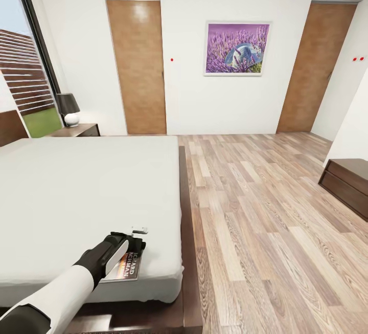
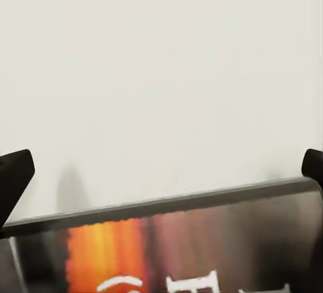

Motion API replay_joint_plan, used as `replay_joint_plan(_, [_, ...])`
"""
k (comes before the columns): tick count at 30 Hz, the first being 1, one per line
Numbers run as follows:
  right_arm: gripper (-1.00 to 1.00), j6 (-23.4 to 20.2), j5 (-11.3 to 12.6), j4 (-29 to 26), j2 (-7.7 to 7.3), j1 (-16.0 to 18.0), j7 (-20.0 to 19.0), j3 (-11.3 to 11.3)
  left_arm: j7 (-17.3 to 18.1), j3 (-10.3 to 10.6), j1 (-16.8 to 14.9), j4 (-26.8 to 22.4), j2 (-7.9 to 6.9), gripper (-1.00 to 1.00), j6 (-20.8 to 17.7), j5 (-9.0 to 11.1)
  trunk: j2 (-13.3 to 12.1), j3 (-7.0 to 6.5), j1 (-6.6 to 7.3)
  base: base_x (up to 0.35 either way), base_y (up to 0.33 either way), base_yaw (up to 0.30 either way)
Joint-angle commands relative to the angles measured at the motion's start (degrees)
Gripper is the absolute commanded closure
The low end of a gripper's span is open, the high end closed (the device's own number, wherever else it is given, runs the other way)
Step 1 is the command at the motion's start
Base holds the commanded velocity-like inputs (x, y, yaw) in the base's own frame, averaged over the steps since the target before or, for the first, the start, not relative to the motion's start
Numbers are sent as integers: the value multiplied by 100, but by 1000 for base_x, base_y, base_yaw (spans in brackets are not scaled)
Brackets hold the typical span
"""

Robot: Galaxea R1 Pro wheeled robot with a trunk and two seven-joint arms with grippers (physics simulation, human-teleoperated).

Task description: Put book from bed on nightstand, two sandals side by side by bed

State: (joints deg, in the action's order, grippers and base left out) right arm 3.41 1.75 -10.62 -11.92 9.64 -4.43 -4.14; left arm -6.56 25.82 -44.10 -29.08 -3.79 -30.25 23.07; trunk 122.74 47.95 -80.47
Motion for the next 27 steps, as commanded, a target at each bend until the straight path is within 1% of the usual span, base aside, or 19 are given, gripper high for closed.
replay_joint_plan(1, [-100, 20, 18, 6, 1, 3, -41, -43, -47, 46, -2, -11, -8, -100, -25, 66, 2, 6, 1, -28, 0, 0])
replay_joint_plan(27, [-100, 23, 18, 0, -3, 3, -41, -43, -40, 46, -2, -12, -8, -100, -16, 59, 2, 6, 1, -5, 0, 0])
